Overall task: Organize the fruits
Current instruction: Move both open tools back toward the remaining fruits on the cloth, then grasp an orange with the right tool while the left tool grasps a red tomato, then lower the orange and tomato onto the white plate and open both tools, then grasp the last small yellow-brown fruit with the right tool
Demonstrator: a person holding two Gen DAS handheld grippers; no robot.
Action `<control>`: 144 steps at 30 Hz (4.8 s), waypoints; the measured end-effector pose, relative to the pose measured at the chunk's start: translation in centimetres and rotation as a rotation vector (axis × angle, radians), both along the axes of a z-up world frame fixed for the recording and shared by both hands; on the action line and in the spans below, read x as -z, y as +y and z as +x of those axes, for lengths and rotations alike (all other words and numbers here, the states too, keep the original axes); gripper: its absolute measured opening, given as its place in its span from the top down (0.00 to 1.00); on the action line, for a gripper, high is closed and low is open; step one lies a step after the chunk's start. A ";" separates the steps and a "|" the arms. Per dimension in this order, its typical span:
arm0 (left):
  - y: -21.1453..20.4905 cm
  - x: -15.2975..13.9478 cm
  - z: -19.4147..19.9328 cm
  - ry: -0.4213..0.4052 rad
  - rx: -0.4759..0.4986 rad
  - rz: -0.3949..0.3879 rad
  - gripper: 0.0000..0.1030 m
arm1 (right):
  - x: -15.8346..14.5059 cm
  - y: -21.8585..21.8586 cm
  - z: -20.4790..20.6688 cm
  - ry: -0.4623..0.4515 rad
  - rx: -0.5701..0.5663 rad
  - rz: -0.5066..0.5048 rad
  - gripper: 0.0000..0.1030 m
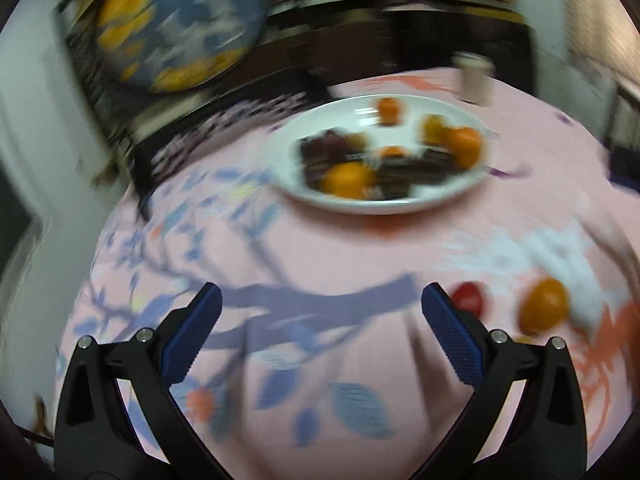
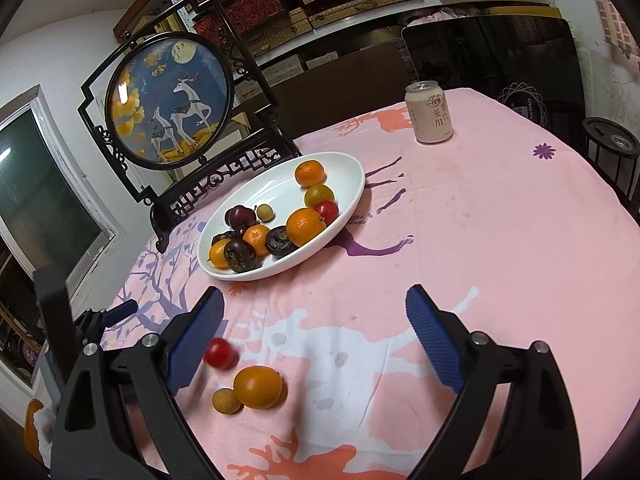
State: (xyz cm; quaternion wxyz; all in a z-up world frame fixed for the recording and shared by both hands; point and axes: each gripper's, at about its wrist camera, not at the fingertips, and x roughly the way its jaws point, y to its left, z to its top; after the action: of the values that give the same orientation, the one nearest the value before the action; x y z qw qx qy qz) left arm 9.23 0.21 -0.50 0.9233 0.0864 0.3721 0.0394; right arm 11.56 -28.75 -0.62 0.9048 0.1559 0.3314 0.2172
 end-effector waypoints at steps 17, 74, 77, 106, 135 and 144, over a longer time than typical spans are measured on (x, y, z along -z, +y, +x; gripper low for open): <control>-4.7 0.6 -1.5 0.012 0.264 -0.092 0.02 | -0.1 -0.1 0.0 -0.007 0.002 0.001 0.10; -5.5 0.5 -1.7 -0.006 0.303 -0.081 0.02 | 1.1 -0.8 -0.1 0.085 -0.057 0.034 0.64; -7.7 0.9 -1.8 -0.004 0.349 -0.015 0.04 | 1.0 -0.4 -0.2 0.081 -0.076 0.030 0.64; -7.1 0.8 0.4 0.114 0.372 -0.222 0.71 | 2.5 0.4 0.6 0.127 -0.081 -0.004 0.64; 3.1 -2.5 8.7 -0.039 -0.040 -0.336 0.08 | 0.4 4.9 7.4 0.082 -0.099 0.027 0.38; 6.4 -0.5 4.6 0.030 -0.159 -0.413 0.07 | 2.3 6.9 -0.3 0.074 -0.218 -0.130 0.38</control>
State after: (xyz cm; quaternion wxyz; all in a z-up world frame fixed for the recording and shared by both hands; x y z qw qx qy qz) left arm 13.78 6.65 -0.01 0.9099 -0.1335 0.3914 0.0338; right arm 11.27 -21.83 -2.89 0.8712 0.0680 0.3929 0.2863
